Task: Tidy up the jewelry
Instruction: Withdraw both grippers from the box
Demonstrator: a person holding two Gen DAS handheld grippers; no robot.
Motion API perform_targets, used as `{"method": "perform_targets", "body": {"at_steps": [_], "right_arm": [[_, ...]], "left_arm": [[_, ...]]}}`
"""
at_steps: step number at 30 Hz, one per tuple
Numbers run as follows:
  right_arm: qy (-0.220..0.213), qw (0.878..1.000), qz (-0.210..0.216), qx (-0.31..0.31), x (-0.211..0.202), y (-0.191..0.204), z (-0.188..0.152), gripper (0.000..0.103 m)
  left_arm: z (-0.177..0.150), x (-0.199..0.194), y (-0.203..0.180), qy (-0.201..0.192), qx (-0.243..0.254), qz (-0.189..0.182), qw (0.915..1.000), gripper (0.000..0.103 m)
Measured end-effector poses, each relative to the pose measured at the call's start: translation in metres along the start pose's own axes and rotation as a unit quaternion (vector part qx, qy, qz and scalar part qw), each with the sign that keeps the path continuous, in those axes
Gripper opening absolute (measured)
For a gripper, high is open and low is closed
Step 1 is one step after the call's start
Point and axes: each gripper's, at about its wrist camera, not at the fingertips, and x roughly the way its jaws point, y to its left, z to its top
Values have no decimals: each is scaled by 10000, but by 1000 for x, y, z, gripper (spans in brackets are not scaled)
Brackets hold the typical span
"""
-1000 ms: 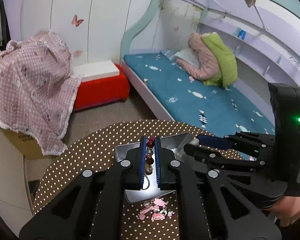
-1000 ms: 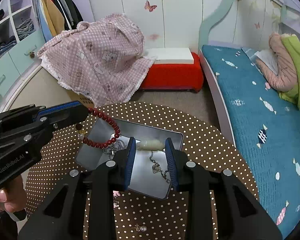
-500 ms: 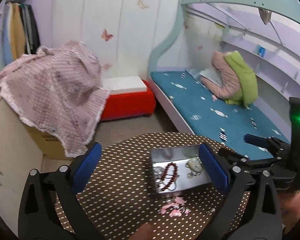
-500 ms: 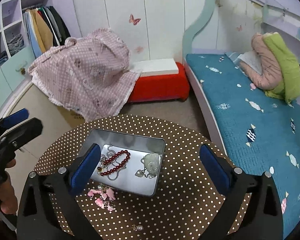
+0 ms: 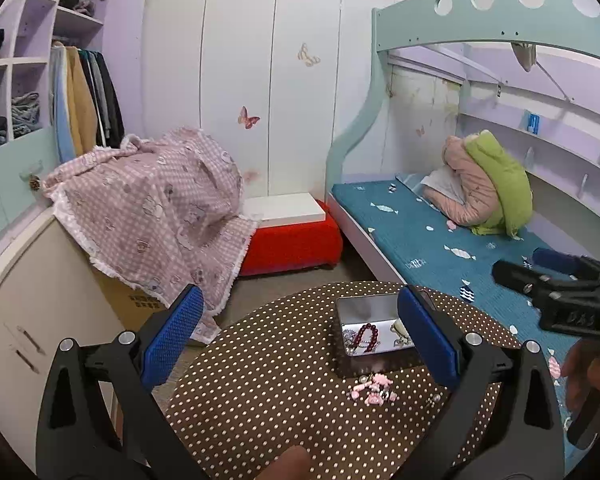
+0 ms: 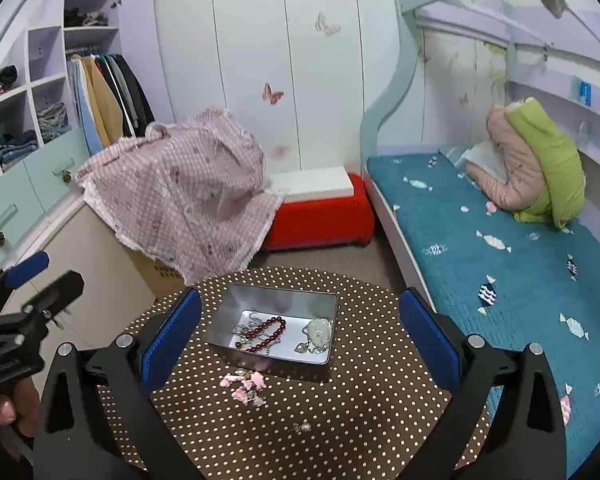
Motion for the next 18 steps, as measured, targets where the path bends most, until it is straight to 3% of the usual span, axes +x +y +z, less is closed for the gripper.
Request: {"method": "perform_targets", "body": {"at_steps": [18], "right_arm": [[-660,9977,-183,-13,-80,22,-33,95]], "left_arm": [[-22,-81,18,-390,-128,216,9989,98]]}}
